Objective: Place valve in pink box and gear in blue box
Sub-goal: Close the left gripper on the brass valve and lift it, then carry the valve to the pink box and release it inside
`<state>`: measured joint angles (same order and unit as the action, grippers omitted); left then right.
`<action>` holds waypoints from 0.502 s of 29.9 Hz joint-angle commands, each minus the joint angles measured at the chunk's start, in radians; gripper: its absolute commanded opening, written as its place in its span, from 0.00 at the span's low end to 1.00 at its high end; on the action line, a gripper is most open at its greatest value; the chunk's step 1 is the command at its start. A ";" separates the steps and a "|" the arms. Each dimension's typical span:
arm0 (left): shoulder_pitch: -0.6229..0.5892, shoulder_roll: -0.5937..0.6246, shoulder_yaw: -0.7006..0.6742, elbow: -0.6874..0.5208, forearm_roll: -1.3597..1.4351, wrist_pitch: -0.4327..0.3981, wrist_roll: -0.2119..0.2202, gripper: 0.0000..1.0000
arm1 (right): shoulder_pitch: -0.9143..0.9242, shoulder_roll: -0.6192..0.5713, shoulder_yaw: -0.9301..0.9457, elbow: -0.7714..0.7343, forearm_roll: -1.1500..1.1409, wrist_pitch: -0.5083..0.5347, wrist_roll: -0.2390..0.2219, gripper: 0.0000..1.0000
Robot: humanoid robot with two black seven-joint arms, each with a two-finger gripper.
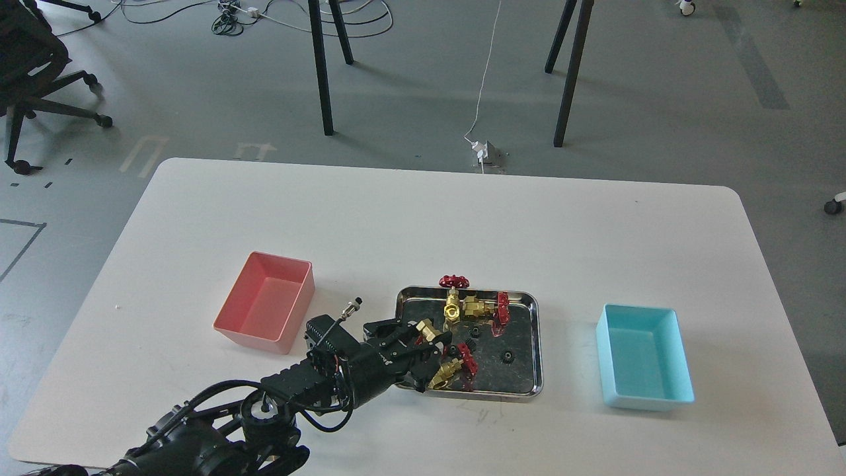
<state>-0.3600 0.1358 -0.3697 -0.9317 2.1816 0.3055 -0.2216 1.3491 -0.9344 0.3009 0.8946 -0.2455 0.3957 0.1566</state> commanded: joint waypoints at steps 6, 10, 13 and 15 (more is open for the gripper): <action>0.001 0.126 -0.084 -0.152 0.000 0.001 -0.002 0.08 | -0.001 0.000 0.000 0.000 -0.001 0.000 0.000 0.99; 0.006 0.258 -0.142 -0.269 0.000 0.004 -0.004 0.08 | 0.001 0.003 0.001 0.000 -0.001 -0.003 0.000 0.99; 0.010 0.358 -0.187 -0.314 -0.008 0.007 -0.004 0.08 | 0.001 0.005 0.003 0.001 -0.001 -0.034 0.000 0.99; 0.015 0.424 -0.207 -0.326 -0.020 0.009 -0.005 0.08 | 0.002 0.005 0.003 0.004 -0.001 -0.061 0.000 0.99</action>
<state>-0.3509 0.4719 -0.5463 -1.2338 2.1756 0.3114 -0.2256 1.3499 -0.9300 0.3030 0.8956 -0.2470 0.3672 0.1566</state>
